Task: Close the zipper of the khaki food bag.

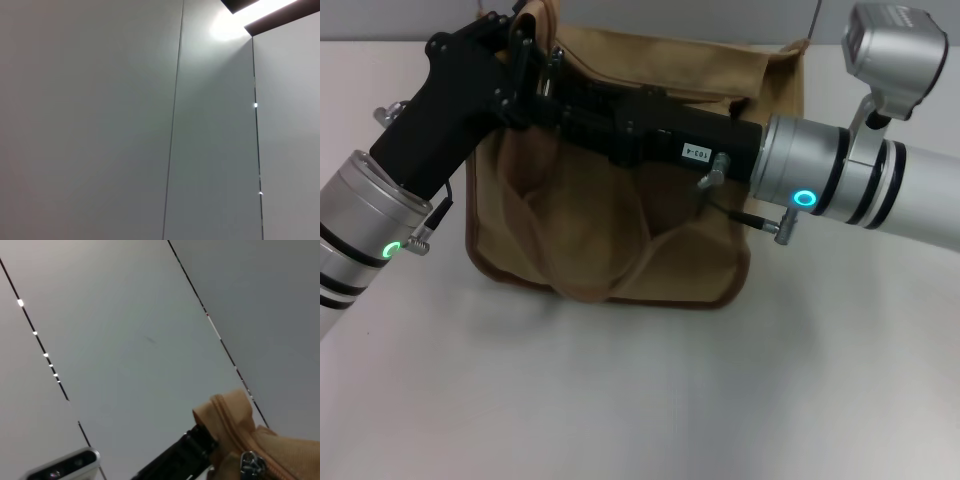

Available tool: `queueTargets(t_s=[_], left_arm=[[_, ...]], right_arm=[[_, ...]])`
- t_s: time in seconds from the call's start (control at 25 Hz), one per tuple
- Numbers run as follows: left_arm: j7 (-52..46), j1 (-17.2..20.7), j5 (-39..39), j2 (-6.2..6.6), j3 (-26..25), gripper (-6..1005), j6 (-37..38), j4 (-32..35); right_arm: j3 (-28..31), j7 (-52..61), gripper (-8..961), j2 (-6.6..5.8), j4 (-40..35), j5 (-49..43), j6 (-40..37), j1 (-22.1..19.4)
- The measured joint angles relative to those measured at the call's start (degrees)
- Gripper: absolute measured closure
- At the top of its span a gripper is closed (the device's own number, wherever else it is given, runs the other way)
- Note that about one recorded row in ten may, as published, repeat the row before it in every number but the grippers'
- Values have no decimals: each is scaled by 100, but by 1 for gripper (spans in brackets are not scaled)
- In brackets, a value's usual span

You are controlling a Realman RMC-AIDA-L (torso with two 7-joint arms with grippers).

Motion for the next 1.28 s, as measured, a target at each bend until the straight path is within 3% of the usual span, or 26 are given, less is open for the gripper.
queueTargets(t_s=[0.72, 1.16, 1.24, 1.28], left_arm=[[-23, -98, 2, 0, 40, 976, -15, -9], [-23, -115, 7, 0, 39, 976, -46, -9], [-23, -115, 7, 0, 39, 976, -49, -10], [-23, -115, 6, 0, 40, 976, -58, -9]], right_arm=[[5, -150, 499, 11, 12, 18, -127, 22], [160, -499, 618, 70, -3, 23, -15, 0], [160, -514, 832, 74, -3, 25, -10, -5], [160, -514, 837, 74, -3, 25, -10, -5]])
